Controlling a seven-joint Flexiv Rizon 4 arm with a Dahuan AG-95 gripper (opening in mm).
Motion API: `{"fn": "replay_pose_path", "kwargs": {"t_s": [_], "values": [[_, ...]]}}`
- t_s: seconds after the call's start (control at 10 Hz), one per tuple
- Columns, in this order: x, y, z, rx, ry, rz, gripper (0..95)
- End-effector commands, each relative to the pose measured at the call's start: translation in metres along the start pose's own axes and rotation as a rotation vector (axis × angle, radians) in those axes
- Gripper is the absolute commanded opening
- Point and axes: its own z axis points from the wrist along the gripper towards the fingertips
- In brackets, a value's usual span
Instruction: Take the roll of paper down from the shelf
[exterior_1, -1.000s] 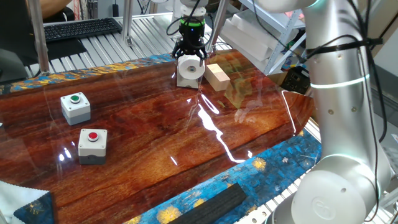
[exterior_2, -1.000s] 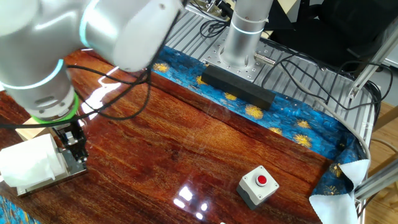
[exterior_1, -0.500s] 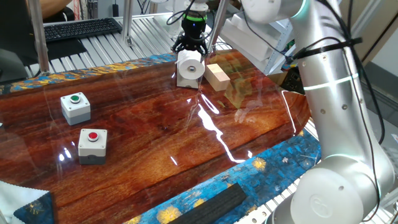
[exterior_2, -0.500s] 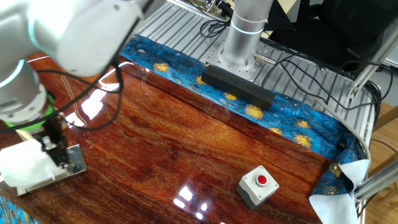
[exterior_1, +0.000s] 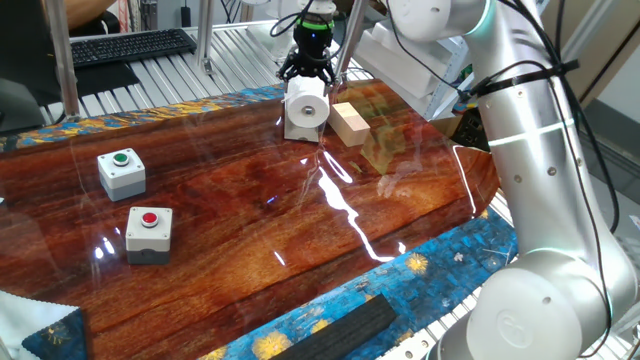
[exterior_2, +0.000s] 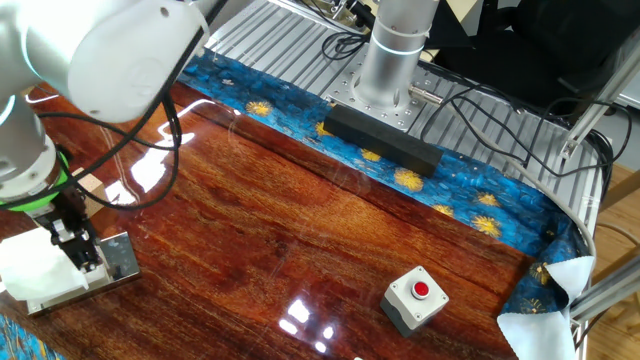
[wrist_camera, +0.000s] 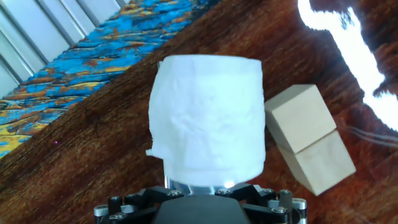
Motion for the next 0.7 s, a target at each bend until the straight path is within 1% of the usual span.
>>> {"fn": "replay_pose_path", "kwargs": {"t_s": [0.1,0.3,0.4,0.7], "values": [[-0.013,0.000,0.000,-0.009,0.015,-0.004,95.0],[-0.025,-0.001,0.001,-0.011,0.012,-0.010,95.0],[-0.029,-0.001,0.001,-0.011,0.012,-0.010,95.0],[-0.032,-0.005,0.005,-0.019,0.016,-0.015,95.0]]}}
